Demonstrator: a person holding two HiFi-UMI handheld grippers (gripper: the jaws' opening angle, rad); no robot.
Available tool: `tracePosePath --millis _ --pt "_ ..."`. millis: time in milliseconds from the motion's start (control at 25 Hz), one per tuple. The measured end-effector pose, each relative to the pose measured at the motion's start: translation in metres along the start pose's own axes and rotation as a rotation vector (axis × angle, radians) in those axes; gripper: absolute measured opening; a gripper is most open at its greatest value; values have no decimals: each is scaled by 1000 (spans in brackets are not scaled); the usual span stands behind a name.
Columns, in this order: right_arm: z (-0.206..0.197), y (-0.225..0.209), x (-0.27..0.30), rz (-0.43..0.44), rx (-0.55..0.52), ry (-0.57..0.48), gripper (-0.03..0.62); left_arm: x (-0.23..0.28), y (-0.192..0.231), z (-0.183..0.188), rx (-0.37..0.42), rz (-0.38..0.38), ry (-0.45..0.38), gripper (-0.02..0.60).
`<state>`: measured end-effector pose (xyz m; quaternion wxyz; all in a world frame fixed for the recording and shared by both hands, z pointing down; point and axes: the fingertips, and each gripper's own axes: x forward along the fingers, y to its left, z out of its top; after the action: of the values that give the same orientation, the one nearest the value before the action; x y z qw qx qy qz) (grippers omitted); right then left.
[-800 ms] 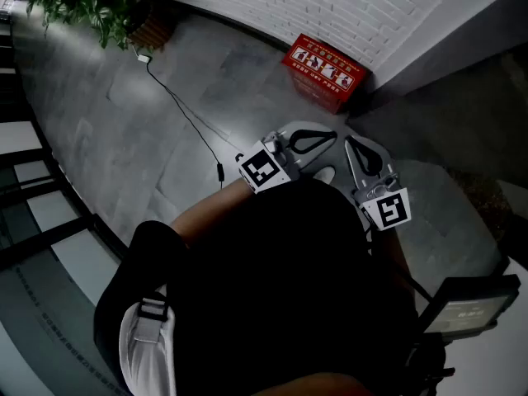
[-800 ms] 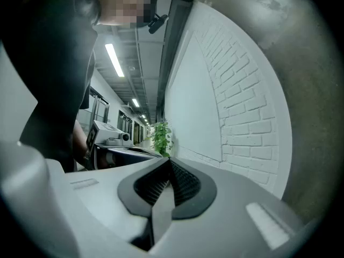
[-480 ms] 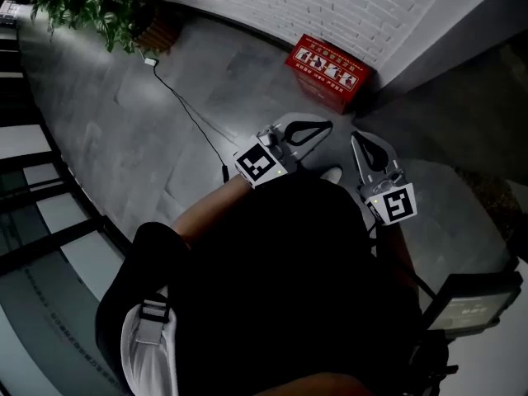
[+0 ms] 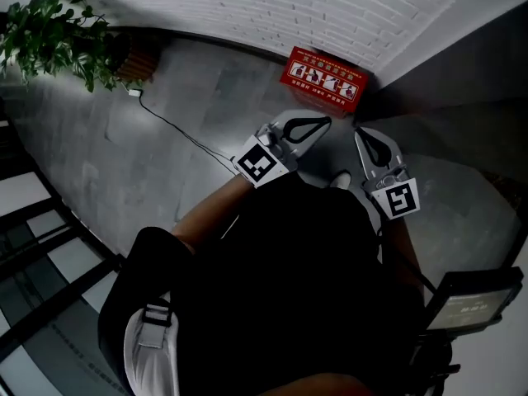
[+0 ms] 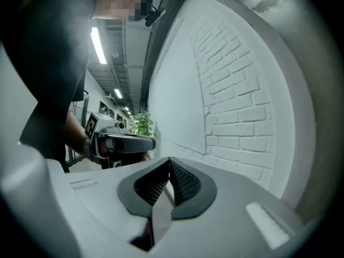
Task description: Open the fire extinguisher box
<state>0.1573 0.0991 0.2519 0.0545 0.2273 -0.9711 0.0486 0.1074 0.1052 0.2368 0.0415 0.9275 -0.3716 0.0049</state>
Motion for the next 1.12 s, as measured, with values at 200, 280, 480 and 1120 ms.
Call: tracePosePath --millis 200,280,480,1120 --pt "-22 -25 104 -138 25 54 9 -17 94 -23 -5 -126 2 4" --pt "-29 -30 134 -213 70 65 9 -27 126 -32 -17 -190 24 3" --pt "-62 -41 173 -344 174 116 9 -37 183 -44 -51 -267 60 5" --pt "-358 -99 195 -552 664 309 58 16 205 -218 -111 -224 224 5"
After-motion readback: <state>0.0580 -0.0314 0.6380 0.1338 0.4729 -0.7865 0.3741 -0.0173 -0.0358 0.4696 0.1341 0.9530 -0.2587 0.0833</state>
